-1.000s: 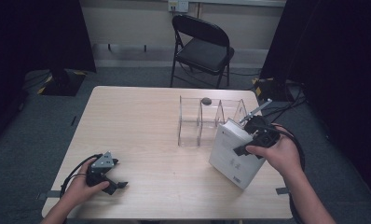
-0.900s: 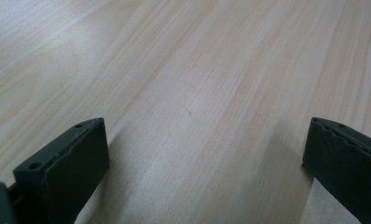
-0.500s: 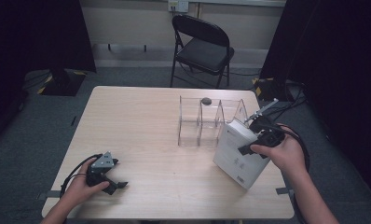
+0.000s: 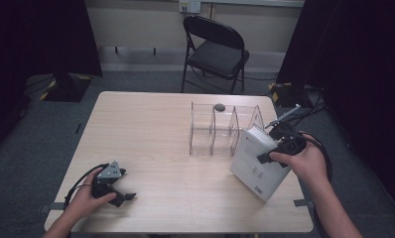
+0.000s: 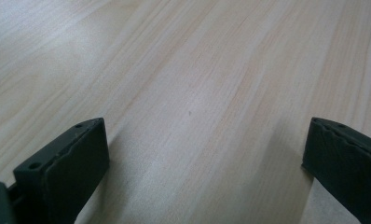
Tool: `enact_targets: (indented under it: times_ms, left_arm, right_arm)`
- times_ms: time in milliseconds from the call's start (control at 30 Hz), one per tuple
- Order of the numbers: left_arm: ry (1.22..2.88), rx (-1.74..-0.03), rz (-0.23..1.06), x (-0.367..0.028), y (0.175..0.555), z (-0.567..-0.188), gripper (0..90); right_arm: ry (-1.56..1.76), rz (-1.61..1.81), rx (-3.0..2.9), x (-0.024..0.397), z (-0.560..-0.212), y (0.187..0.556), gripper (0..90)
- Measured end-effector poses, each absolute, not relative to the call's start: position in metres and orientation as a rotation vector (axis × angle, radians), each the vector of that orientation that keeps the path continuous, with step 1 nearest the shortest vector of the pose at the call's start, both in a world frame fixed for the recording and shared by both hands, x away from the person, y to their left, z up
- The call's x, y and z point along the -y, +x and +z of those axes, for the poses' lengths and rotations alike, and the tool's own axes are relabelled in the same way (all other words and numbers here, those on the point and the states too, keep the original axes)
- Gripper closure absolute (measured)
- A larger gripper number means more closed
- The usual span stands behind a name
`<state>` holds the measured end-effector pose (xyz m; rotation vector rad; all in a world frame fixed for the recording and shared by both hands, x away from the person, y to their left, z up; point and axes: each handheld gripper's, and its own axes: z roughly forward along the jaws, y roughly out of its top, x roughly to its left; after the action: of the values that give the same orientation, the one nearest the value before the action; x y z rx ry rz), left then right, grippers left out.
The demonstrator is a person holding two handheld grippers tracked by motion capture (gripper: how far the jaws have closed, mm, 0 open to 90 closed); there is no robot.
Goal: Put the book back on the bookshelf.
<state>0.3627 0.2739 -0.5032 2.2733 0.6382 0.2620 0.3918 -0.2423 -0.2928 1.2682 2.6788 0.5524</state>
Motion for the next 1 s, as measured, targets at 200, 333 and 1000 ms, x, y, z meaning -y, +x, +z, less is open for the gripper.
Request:
enact_targets:
  times_ms: [200,333,1000]
  left_arm:
    - [2.273,-0.638,0.262,-0.274,0.363,-0.503,0.0]
    - [2.273,-0.639,0.262,-0.274,0.363,-0.503,0.0]
    - [2.274,-0.638,0.261,-0.274,0.363,-0.503,0.0]
  right_arm:
    - [1.296,0.545,-2.66,0.247,-0.292,0.394,52.3]
    - [1.328,0.54,-2.646,0.25,-0.291,0.396,52.3]
    - [1.377,0.483,-2.599,0.249,-0.288,0.415,52.3]
